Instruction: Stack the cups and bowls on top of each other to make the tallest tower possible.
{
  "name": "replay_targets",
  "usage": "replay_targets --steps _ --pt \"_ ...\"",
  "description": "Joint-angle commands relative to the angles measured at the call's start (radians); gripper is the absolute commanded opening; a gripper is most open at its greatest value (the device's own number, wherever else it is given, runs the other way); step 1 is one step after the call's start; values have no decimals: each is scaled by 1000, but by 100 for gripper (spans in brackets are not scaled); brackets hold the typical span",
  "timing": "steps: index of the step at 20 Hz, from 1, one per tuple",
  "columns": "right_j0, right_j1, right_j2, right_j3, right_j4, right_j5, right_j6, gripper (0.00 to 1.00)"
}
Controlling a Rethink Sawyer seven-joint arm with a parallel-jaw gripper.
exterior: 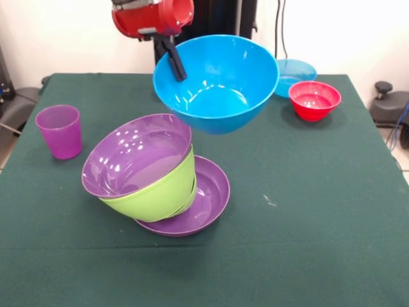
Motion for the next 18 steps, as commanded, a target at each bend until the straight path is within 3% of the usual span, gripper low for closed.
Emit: replay_targets --steps 1,9,18 --pt "40 -81 45 11 72 168 -127 0" --pt "33 -131 63 -9 131 243 -147 0" --pt "-1 -114 56 -23 114 248 -199 0"
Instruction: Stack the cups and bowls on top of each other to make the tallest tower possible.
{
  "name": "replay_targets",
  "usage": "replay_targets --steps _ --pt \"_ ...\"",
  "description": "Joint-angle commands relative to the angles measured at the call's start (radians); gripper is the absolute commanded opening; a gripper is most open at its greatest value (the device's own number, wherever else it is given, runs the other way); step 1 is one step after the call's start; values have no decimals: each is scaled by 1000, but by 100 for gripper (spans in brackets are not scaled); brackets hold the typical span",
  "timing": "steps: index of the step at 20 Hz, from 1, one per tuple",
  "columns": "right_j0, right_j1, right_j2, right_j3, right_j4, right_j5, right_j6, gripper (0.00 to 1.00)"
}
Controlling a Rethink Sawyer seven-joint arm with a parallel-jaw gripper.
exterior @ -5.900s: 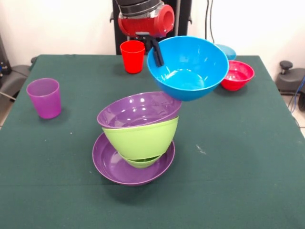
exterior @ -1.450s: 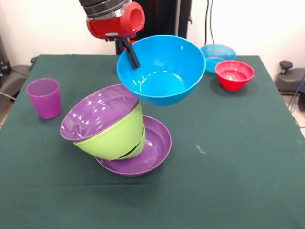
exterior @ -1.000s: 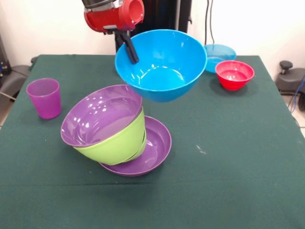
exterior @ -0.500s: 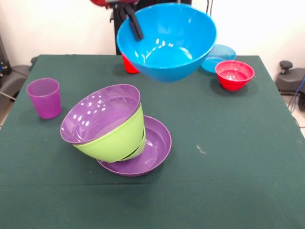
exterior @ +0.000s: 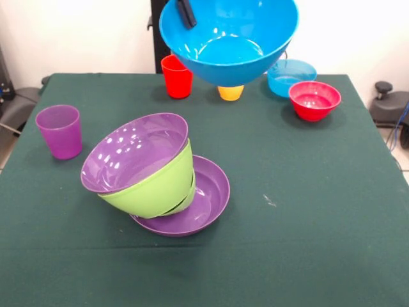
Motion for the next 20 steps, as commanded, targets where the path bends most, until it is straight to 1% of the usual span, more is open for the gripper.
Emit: replay_targets --steps 1,3,5,7,10,16,20 --pt "-1 6 13 -18 0 106 -201 0" --pt "4 30 -3 -50 -20 118 -219 0" --pt "6 75 -18 -73 -50 102 -244 0" --pt "-8 116 -26 -78 -76 76 -272 0" --pt "-42 156 -23 -63 -100 41 -307 0" --pt "-118 207 3 -6 -140 -16 -336 0" --pt "-154 247 12 6 -188 -40 -353 0"
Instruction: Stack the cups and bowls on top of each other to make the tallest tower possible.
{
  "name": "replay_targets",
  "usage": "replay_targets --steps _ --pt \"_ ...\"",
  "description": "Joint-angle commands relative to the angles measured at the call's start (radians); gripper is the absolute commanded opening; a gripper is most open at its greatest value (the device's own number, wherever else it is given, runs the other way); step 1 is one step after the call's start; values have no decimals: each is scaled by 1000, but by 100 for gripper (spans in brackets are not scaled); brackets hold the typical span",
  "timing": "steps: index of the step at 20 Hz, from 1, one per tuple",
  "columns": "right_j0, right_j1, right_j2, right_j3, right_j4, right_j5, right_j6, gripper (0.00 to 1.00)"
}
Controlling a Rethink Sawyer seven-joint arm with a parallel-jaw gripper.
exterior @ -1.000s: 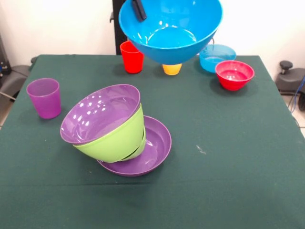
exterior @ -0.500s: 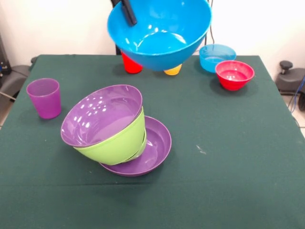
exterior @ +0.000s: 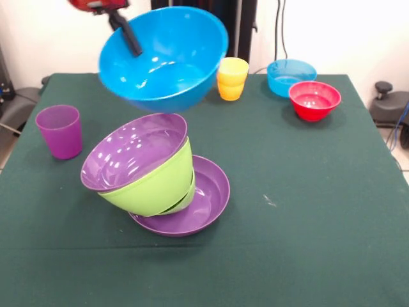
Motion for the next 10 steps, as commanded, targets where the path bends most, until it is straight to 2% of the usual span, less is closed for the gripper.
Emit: replay_targets --steps 1,10 --pt "-38 117 9 47 -126 -52 -355 0" --pt "-93 234 10 50 -252 -122 -377 0"
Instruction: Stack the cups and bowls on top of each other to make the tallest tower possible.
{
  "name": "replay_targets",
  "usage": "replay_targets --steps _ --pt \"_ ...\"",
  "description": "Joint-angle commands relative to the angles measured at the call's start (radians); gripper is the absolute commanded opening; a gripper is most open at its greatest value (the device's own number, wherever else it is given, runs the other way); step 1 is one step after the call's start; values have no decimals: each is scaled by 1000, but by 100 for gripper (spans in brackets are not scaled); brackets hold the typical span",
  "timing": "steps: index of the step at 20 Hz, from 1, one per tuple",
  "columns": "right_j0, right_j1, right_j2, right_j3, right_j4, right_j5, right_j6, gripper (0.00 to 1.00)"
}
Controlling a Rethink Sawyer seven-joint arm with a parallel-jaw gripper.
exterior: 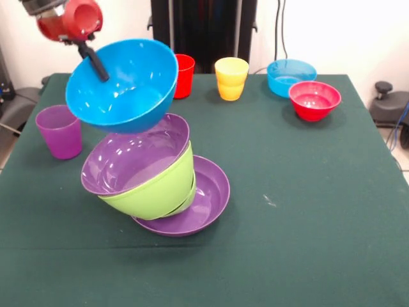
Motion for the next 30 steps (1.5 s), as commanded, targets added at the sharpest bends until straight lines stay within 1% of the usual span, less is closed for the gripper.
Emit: replay_targets --steps 1,6,7,11,13,15,17,20,23,25,28,30 --pt "10 114 6 48 -135 -89 -337 0" --pt "12 126 3 52 -171 -128 -310 0" --pt "23 140 -8 48 -189 -151 -300 0" --pt "92 202 -57 16 -268 -259 -222 0" --pt "133 203 -79 7 -297 -300 -167 0" --pt "166 183 -95 11 -306 -321 -119 0" --pt "194 161 -106 21 -300 -334 -83 0" --pt "245 99 -129 35 -271 -340 -24 0" --pt "290 57 -150 41 -240 -346 12 0" --pt "308 38 -158 41 -223 -343 19 0" --pt "332 34 -168 20 -201 -330 9 0" --pt "349 19 -170 16 -175 -322 11 0"
